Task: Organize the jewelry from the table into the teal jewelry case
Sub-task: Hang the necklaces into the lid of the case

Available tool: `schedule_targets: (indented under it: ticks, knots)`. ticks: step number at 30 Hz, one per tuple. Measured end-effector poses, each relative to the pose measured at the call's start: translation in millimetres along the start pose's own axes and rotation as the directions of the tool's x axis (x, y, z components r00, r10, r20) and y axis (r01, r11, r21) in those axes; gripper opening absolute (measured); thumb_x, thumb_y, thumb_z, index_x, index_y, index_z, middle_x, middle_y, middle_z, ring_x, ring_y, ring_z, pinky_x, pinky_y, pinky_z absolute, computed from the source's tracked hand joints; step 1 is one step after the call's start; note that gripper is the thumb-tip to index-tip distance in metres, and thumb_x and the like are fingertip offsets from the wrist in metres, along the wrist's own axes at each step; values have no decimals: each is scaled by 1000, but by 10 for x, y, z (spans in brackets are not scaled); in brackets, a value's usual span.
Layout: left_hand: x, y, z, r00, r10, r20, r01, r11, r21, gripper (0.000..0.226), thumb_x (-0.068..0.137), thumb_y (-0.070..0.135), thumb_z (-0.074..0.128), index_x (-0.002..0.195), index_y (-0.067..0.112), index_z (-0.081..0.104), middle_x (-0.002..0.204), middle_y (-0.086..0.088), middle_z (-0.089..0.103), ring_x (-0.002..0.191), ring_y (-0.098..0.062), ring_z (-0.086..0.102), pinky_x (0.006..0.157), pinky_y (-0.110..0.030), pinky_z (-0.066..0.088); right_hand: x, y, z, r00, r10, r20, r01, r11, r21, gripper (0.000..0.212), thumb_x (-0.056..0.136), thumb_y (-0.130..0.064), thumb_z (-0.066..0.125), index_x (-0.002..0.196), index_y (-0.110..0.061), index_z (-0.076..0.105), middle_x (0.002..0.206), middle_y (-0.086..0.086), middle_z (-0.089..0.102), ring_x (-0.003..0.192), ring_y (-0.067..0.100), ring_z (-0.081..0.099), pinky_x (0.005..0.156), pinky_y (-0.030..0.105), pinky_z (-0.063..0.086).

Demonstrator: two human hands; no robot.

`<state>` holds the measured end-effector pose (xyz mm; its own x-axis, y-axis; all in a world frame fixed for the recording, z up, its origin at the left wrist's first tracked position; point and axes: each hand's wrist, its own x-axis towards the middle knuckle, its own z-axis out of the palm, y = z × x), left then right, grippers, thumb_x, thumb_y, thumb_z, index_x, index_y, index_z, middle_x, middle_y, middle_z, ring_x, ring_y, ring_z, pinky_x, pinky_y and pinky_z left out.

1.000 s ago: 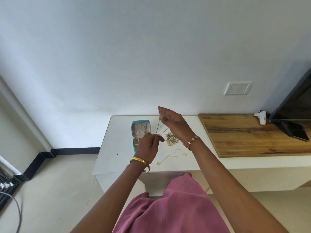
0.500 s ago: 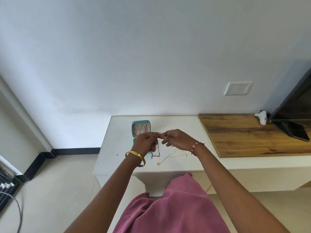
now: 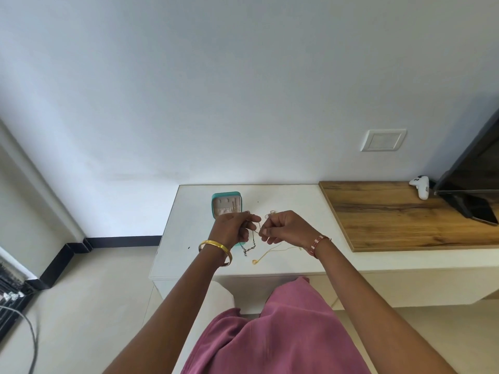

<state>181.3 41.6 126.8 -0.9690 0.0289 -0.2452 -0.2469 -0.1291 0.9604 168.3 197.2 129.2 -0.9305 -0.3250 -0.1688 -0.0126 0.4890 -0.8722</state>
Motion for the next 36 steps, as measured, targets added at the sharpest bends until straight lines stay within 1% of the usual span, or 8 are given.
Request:
schedule_targets:
  ticks: [5,8,10,13,16,19,27,36]
  knots:
    - [-15,27,2,999,-33,4,33,999,41,29,91,12,50,66,13,65,55,-1,66,37,-6,48,60,-25,46,22,-29,67,985,-119,-124,115,993,-39,36,78,-11,70,111,-21,62,97,-4,60,69,4,53,65,9,44]
    - [-42,53,30,998,-51,32,50,999,9,32,91,9,50,62,14,64,70,-12,62,38,-8,51,61,-27,47,50,-20,169,952,-245,-184,213,961,-175,33,79,-13,69,110,-21,65,102,-2,60,83,10,58,65,3,40]
    - [-38,55,28,997,-67,39,67,998,-10,41,91,9,50,55,16,68,74,-14,61,40,-9,54,62,-27,47,57,-17,205,917,-327,-227,254,920,-299,28,79,-14,68,107,-18,67,101,3,62,91,16,59,71,7,40]
    - [-25,39,26,990,-121,66,124,992,-33,27,90,12,49,71,11,67,69,-5,68,46,-9,59,62,-26,47,59,-10,214,884,-401,-242,235,826,-511,24,81,-13,63,105,-13,68,100,6,64,98,21,55,83,28,44]
    - [-7,20,18,980,-190,58,195,974,-111,21,91,15,48,77,10,63,60,-1,68,50,-12,64,63,-28,49,34,-27,239,821,-521,-234,260,705,-660,18,79,-8,62,94,-10,71,85,7,66,85,27,59,72,34,50]
    - [3,36,7,970,-236,59,242,961,-136,18,89,16,49,79,10,61,59,-2,67,51,-15,66,63,-29,49,38,6,262,709,-657,-257,272,591,-759,15,69,-12,64,80,-14,73,65,2,64,60,24,60,53,27,50]
    - [10,118,50,965,-253,67,258,961,-95,17,87,17,49,77,11,61,58,0,66,50,-15,64,64,-29,47,20,77,285,522,-805,-283,259,466,-846,20,83,-11,53,81,-10,72,70,1,65,57,23,53,51,28,45]
    - [-18,97,139,968,-252,18,252,968,-16,23,91,19,44,75,10,59,73,-5,63,66,-20,60,66,-30,47,-13,130,305,490,-811,-320,201,463,-863,25,78,-11,47,77,-12,72,72,-1,69,58,22,55,52,26,43]
